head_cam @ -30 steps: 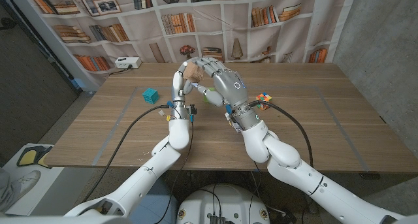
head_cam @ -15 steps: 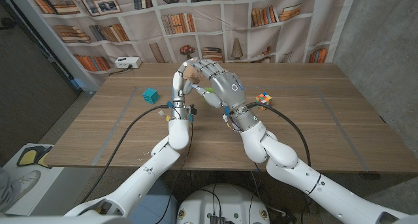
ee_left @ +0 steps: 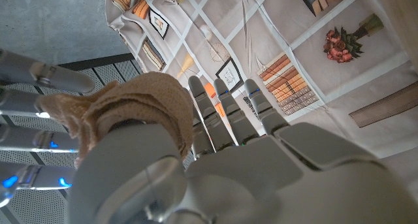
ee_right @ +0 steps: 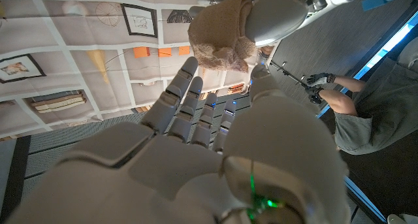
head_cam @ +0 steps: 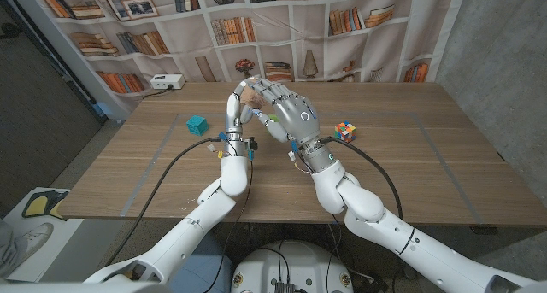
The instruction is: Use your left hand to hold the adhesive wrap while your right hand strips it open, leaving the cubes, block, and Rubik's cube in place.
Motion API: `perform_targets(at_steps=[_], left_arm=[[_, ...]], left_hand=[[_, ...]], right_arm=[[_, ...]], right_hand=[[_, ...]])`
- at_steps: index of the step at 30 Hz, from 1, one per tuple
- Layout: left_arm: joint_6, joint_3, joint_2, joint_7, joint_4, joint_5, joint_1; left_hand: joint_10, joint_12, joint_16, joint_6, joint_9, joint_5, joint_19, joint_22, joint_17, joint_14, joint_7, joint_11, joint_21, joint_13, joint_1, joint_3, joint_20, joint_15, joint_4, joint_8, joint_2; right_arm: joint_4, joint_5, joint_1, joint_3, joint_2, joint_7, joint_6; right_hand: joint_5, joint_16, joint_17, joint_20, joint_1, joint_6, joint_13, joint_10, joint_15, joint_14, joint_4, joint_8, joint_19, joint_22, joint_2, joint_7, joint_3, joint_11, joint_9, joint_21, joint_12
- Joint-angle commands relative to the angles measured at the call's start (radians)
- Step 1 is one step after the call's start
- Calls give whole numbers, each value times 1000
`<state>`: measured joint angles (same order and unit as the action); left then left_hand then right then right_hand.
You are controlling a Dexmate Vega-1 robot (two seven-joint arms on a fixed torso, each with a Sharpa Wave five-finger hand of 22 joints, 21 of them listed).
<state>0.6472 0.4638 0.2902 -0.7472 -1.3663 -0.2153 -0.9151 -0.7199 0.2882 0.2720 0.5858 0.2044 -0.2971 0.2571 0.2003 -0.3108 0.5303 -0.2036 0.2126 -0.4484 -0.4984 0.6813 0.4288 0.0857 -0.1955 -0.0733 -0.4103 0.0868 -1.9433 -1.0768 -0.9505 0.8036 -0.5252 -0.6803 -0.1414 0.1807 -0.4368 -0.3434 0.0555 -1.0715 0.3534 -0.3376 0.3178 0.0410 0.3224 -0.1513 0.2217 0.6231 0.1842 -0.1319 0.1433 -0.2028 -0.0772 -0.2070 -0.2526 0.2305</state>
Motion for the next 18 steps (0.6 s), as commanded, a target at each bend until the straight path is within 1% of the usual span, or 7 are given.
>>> perform_targets(at_steps=[1, 3, 4, 5, 8, 10, 18], left_arm=[[-3, 1, 3, 2, -12, -4, -9], [-4, 1, 3, 1, -14, -5, -10], [-4, 1, 3, 1, -15, -5, -11], [-2, 1, 3, 0, -15, -6, -11], [-2, 0, 3, -2, -16, -9, -13], [-5, -1, 5, 0, -19, -6, -14], [1, -3, 4, 1, -15, -3, -15]], left_hand=[[-6, -3, -6, 12, -1, -9, -3, 1, 2, 9, -6, 1, -1, -3, -4, 4, 2, -12, -8, 2, 0], [-7, -3, -6, 12, -1, -10, -3, 1, 2, 8, -6, 1, -1, -3, -4, 4, 2, -12, -8, 2, 0], [-8, -4, -6, 10, -1, -10, -2, 1, 2, 8, -7, 1, -1, -3, -4, 4, 2, -12, -8, 4, 0], [-8, -4, -6, 11, -1, -10, -3, 1, 2, 9, -7, 1, -1, -3, -4, 4, 2, -12, -8, 4, 0], [-9, -4, -6, 14, -1, -11, -3, 1, 3, 9, -6, 1, -1, -4, -3, 4, 2, -12, -8, 4, 0], [-10, -4, -6, 17, -1, -12, -3, 1, 3, 9, -5, 2, -1, -4, -3, 4, 2, -11, -8, 3, -1], [-14, -5, -6, 18, -2, -13, -2, 1, 4, 10, -5, 2, -1, -4, -3, 4, 2, -11, -8, 6, -1]], right_arm=[[10, -31, 11, 25, 8, 3, -51], [12, -39, 15, 30, 8, 4, -58], [12, -43, 15, 33, 9, 6, -62], [13, -44, 16, 35, 8, 8, -64], [18, -43, 19, 40, 9, 5, -66], [21, -45, 21, 43, 10, 1, -68], [30, -58, 25, 53, 15, -18, -85]], right_hand=[[-2, -19, -14, 6, 0, 4, -1, 15, 137, 6, 7, 0, -1, 4, -9, 9, 3, 13, -4, -7, 5], [-2, -50, -37, 8, -1, 4, 0, 24, 154, 43, 9, -2, 6, 6, -14, 9, 4, 9, -4, -10, 8], [-2, -59, -47, 9, -2, 4, 0, 27, 164, 48, 10, -3, 3, 7, -16, 10, 5, -3, -4, -10, 10], [-3, -72, -62, 9, -4, 5, -1, 24, 172, 55, 10, -3, 7, 7, -17, 12, 6, -5, -4, -12, 9], [-3, -86, -81, 10, -6, 7, -3, 11, 180, 62, 10, -3, 1, 8, -18, 18, 7, -15, -3, -10, 6], [-3, -98, -97, 15, -10, 11, -5, 7, 182, 64, 9, -3, -3, 9, -22, 31, 6, -22, -3, -10, 6], [-1, -134, -150, 20, -35, 55, -15, 6, 187, 76, 2, 10, -9, 12, -30, 58, 0, -34, -4, -12, 12]])
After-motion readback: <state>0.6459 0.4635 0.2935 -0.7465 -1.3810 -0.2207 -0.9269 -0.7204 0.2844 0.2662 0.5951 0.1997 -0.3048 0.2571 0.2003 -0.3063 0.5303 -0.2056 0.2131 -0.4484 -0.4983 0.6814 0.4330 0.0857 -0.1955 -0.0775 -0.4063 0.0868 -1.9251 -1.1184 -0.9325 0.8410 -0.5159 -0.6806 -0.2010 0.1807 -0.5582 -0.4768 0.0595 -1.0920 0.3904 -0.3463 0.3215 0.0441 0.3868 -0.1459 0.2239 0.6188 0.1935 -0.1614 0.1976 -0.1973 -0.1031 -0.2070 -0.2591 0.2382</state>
